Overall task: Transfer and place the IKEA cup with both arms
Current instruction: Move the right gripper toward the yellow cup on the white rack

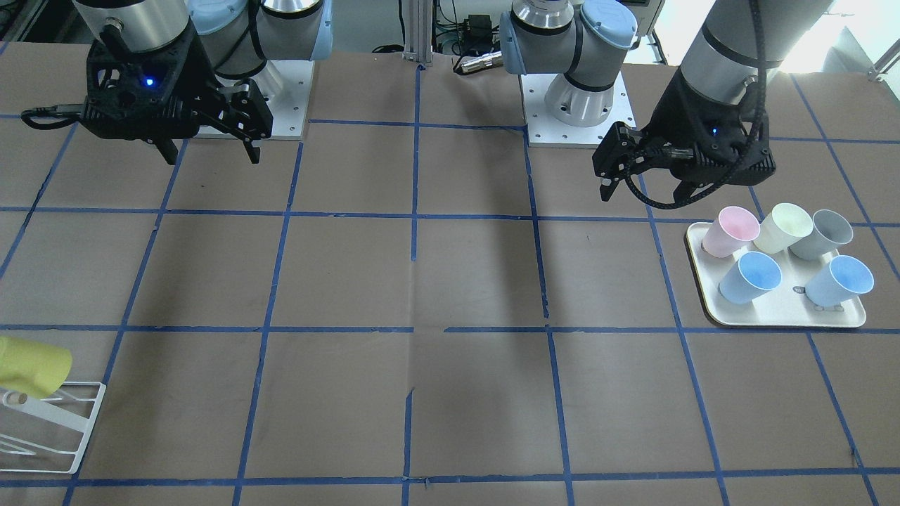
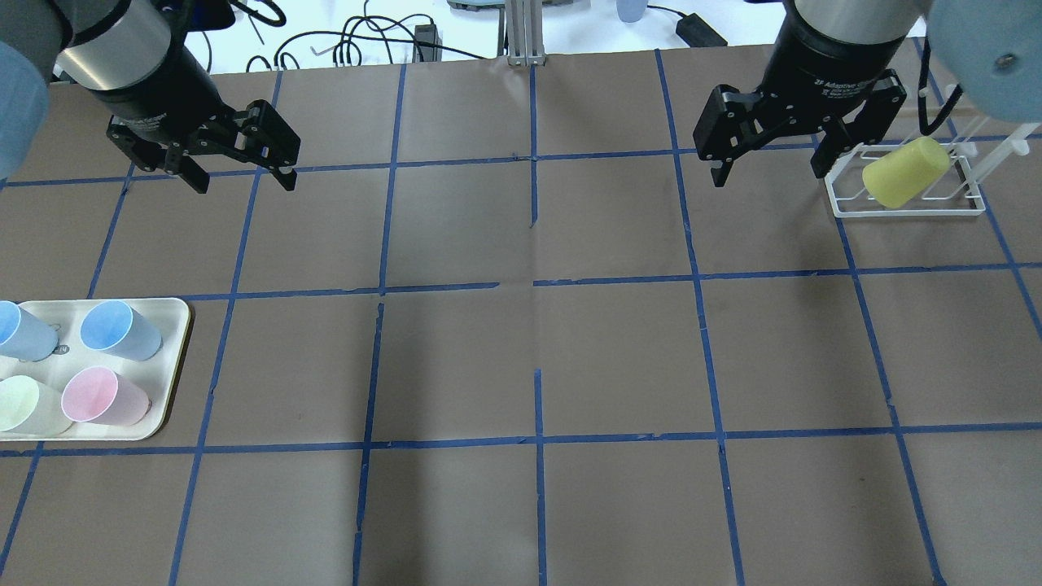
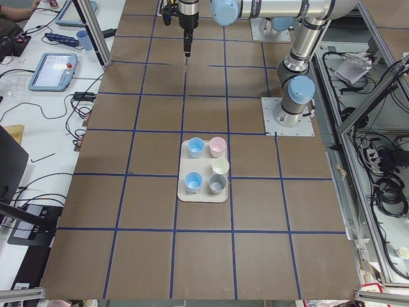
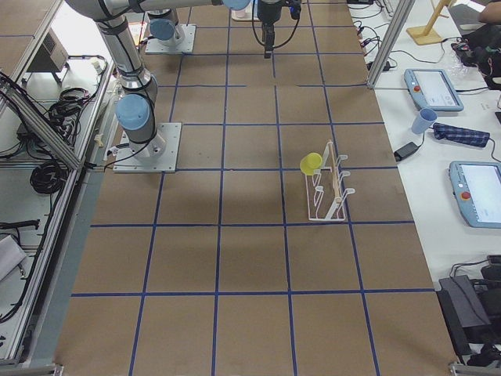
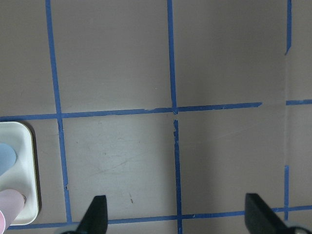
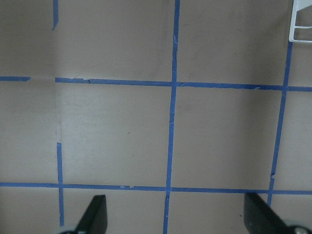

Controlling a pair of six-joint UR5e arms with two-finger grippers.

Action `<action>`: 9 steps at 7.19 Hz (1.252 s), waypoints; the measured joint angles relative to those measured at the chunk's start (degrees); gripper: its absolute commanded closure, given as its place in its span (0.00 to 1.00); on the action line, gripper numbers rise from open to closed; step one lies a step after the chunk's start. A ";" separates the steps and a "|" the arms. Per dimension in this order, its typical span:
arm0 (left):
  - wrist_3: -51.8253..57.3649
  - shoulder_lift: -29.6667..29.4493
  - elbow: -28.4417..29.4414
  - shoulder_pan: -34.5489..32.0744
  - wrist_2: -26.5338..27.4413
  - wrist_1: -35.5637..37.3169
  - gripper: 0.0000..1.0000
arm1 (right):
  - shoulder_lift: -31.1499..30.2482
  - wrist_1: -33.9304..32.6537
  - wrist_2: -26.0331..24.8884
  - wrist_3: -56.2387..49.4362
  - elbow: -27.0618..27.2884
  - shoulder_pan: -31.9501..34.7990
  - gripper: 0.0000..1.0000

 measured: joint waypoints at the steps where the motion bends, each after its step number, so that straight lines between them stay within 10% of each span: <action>1: 0.02 0.02 -0.03 0.04 0.00 0.00 0.00 | 0.00 0.00 0.00 0.00 0.03 0.00 0.00; 9: 0.09 0.39 -0.15 -0.03 -0.04 0.02 0.00 | 0.17 -0.12 1.15 -11.13 -1.69 -10.46 0.00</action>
